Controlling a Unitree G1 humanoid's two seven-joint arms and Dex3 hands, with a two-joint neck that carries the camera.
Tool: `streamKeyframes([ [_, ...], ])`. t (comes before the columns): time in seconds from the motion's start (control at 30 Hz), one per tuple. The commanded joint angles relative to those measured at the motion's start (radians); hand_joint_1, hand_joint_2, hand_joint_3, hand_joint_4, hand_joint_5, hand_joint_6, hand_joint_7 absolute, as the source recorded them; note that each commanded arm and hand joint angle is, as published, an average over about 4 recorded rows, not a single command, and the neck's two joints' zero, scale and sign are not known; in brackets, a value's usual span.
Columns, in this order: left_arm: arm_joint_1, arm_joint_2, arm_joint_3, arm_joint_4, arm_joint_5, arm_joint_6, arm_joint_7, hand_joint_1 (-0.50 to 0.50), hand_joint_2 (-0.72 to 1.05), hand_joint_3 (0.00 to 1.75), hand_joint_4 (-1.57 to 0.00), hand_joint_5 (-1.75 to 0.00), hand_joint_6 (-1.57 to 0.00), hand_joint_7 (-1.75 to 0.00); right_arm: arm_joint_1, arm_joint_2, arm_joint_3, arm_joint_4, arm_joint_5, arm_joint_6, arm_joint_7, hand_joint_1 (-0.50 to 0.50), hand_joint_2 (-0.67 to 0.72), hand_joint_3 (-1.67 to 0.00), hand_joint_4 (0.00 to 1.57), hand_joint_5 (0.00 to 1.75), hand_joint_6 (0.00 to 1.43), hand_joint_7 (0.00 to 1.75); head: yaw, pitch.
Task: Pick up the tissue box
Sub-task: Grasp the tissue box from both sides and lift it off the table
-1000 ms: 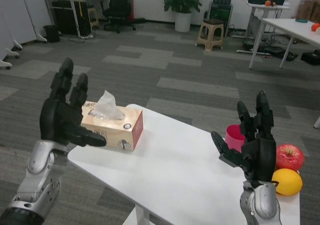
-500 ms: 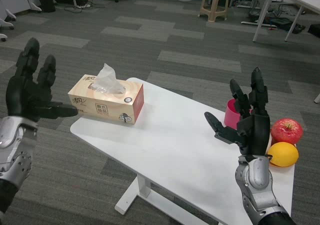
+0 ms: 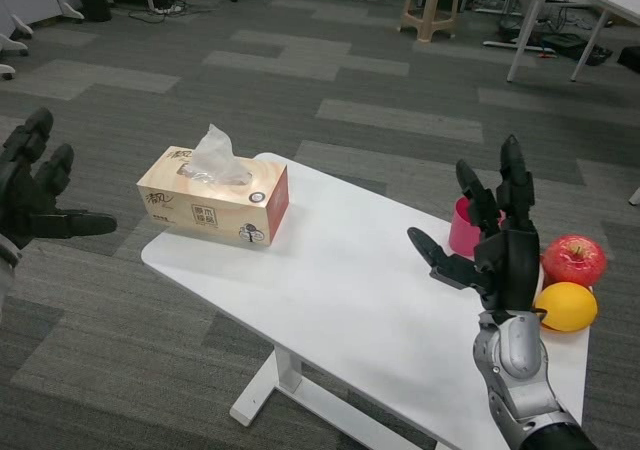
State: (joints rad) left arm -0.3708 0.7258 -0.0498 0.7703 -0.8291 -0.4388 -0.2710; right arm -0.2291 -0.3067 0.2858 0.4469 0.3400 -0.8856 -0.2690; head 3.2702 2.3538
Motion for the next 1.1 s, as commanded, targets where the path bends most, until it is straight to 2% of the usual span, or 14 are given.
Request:
streamKeyframes([
  [0.03,-0.074,0.056,-0.113,0.093,-0.061,0.006,-0.016,0.5,-0.02,0.0,0.0,0.0,0.0,0.0,-0.009,-0.011,0.01,0.012,0.006,-0.007,-0.006,0.12,-0.35,-0.52,0.37,0.1,0.0,0.07,0.037,0.009],
  [0.2,-0.171,0.101,-0.302,0.198,-0.158,0.006,-0.024,0.5,-0.02,0.0,0.0,0.0,0.0,0.0,-0.019,-0.015,0.023,0.02,0.007,-0.006,-0.008,0.12,-0.35,-0.48,0.37,0.19,0.0,0.07,0.096,0.004],
  [0.33,-0.221,0.109,-0.389,0.248,-0.191,0.006,-0.025,0.5,-0.02,0.0,0.0,0.0,0.0,0.0,-0.022,-0.019,0.036,0.022,0.008,-0.006,-0.009,0.12,-0.35,-0.48,0.37,0.17,0.0,0.07,0.154,0.004],
  [0.43,-0.234,0.109,-0.416,0.262,-0.198,0.006,-0.025,0.5,-0.02,0.0,0.0,0.0,0.0,0.0,-0.023,-0.022,0.043,0.022,0.015,-0.006,-0.009,0.12,-0.35,-0.48,0.37,0.19,0.0,0.07,0.17,0.006],
  [0.57,-0.25,0.108,-0.44,0.277,-0.199,0.006,-0.025,0.5,-0.02,0.0,0.0,0.0,0.0,0.0,-0.023,-0.024,0.053,0.021,0.021,-0.007,-0.009,0.12,-0.35,-0.54,0.37,0.19,0.0,0.07,0.262,0.011],
  [0.87,-0.283,0.107,-0.523,0.315,-0.228,0.006,-0.029,0.5,-0.02,0.0,0.0,0.0,0.0,0.0,-0.022,-0.035,0.07,0.021,0.025,-0.007,-0.01,0.12,-0.34,-0.54,0.37,0.19,0.0,0.07,0.325,0.029],
  [0.93,-0.299,0.107,-0.563,0.328,-0.249,0.006,-0.03,0.5,-0.02,0.0,0.0,0.0,0.0,0.0,-0.023,-0.038,0.075,0.022,0.025,-0.007,-0.01,0.12,-0.32,-0.5,0.38,0.19,0.0,0.07,0.347,0.037],
  [1.1,-0.347,0.117,-0.714,0.351,-0.331,0.007,-0.034,0.5,-0.02,0.0,0.0,0.0,0.0,0.0,-0.023,-0.04,0.079,0.022,0.027,-0.006,-0.011,0.12,-0.32,-0.52,0.39,0.19,0.0,0.07,0.348,0.038],
])
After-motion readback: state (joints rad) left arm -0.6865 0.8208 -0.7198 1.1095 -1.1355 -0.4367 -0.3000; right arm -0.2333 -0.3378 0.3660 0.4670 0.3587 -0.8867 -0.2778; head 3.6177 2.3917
